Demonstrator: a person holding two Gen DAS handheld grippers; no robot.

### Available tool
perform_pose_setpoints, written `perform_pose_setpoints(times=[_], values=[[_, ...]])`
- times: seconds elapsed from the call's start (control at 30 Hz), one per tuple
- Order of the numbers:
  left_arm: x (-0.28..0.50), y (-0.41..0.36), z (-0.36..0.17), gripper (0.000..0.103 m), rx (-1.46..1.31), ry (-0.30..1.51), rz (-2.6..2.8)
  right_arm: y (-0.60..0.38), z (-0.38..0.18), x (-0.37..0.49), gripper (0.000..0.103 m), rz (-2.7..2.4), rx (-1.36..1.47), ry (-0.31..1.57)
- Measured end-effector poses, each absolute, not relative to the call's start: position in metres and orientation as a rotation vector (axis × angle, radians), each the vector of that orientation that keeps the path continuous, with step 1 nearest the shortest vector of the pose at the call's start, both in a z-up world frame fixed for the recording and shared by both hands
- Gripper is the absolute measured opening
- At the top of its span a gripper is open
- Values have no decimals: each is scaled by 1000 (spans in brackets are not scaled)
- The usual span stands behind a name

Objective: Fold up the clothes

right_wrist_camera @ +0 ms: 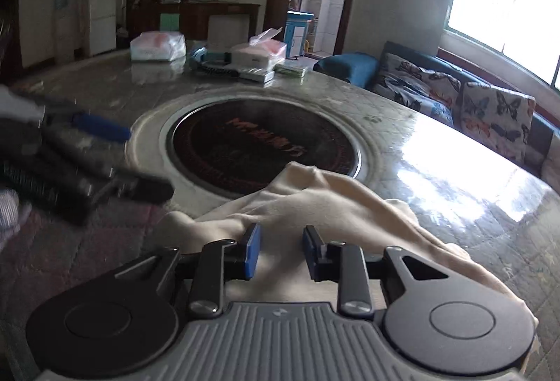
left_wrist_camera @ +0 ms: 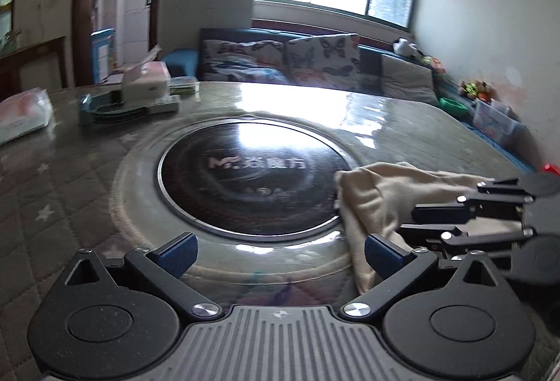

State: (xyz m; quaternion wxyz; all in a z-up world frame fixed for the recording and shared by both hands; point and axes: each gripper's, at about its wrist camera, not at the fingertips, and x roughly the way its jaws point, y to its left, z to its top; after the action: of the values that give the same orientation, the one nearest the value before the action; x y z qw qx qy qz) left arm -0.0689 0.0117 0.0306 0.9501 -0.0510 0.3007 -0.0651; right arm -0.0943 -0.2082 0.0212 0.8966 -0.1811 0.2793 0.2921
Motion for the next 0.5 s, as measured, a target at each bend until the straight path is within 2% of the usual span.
perform_pose_setpoints(times=[0.13,0.33,0.5], values=[[-73,24,32,103,-147,610,-94,-202,32,-109,24,614,-402,502],[-73,24,35,103,-168,615,-97,-189,18,-115,19,636,-433,516],[-72,10,46,103,-151,593,-146,-208,35,-123,20,654,-328,520]])
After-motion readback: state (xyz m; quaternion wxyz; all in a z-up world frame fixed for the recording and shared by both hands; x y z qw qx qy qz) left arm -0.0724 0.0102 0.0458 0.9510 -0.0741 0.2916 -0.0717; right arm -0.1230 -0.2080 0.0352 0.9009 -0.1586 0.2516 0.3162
